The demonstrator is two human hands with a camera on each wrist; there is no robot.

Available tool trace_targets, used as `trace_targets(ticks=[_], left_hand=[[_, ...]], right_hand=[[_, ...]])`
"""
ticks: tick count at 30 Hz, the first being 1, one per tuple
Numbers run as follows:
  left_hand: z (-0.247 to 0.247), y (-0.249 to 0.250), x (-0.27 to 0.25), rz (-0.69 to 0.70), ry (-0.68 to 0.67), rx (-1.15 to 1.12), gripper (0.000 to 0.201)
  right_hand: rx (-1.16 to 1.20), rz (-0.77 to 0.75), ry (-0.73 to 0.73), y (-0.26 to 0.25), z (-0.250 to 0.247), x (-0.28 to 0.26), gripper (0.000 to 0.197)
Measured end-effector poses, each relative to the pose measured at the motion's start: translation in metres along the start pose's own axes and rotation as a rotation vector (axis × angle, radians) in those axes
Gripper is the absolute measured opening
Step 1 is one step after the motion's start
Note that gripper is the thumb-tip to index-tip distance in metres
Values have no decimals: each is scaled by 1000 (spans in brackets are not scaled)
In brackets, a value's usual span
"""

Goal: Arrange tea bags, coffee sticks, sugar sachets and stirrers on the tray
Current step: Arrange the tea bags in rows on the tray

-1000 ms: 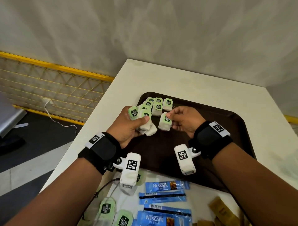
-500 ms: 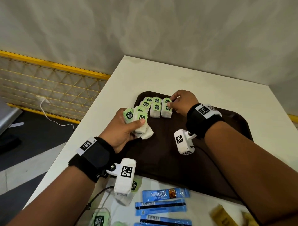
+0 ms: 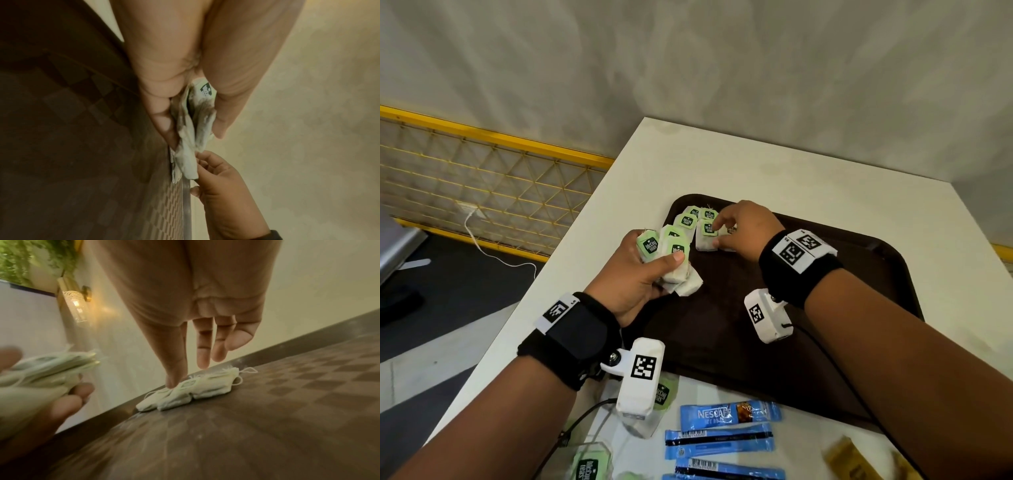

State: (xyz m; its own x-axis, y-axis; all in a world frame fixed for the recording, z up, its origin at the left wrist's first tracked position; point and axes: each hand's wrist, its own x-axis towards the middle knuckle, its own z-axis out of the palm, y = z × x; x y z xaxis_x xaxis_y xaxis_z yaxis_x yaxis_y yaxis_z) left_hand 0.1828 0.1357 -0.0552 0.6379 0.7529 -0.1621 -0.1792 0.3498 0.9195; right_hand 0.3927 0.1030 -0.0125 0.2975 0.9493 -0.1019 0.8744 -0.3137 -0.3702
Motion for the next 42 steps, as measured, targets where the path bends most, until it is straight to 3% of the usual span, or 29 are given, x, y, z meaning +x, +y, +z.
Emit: trace_targets(ticks=[4, 6, 9, 12, 15, 20, 24, 29, 33, 42], left_hand=[[2, 1, -3, 15, -6, 8, 47], [4, 3, -4, 14, -18, 9, 42], [6, 8, -7, 23, -53, 12, 29], [7, 12, -10, 43, -3, 30, 39], [8, 15, -13, 64, 14, 56, 25], [7, 19, -17, -34, 137, -43, 33], [2, 24, -18, -74, 218, -125, 29], [-11, 26, -22, -50, 297, -96, 23], [-9, 31, -27, -40, 276, -76, 13], [-6, 31, -33, -41, 261, -73, 22]], right_hand=[[-133, 15, -128, -11, 9, 1, 29], [-82, 33, -111, -14, 10, 0, 25], [154, -41, 12, -22, 7, -6, 29], [586, 14, -156, -41, -3, -18, 35], [691, -15, -286, -47, -4, -22, 18], [857, 23, -283, -48, -1, -22, 19], [906, 70, -278, -45, 2, -20, 18], [935, 209, -174, -35, 5, -12, 17], [830, 255, -130, -38, 11, -4, 16], [844, 350, -87, -48, 14, 8, 23]])
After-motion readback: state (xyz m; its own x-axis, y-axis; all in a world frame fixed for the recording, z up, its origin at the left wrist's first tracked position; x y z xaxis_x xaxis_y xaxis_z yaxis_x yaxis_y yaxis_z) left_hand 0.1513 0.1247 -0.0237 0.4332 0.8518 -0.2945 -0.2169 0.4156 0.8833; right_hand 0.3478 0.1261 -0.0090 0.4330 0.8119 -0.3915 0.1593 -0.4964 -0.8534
